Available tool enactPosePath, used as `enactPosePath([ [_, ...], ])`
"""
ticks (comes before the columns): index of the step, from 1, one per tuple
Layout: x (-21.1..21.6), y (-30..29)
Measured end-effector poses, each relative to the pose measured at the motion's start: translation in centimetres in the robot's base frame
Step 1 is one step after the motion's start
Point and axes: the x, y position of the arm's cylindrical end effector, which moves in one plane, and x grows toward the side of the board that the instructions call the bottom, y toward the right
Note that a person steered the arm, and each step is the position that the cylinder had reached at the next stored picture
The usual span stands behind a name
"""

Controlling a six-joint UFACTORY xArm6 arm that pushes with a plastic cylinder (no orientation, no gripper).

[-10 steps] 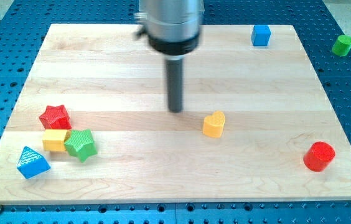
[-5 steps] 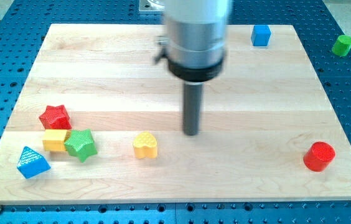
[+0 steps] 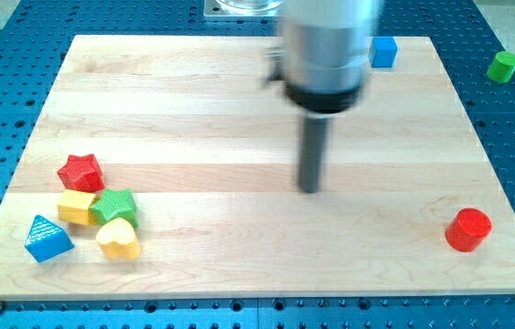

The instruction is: Push the heartred circle in a vertical position below the green star

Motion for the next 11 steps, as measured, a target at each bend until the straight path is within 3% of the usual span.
enactPosePath([
  [1, 0.0, 14.1],
  [2, 4.0, 22.5],
  [3, 7.7, 17.3],
  [4, 7.2, 1.4],
  [5, 7.2, -4.0],
  [6, 10.3, -2.0],
  [7, 13.2, -9.8],
  [10, 11.1, -19.3],
  [11, 10.8, -18.7],
])
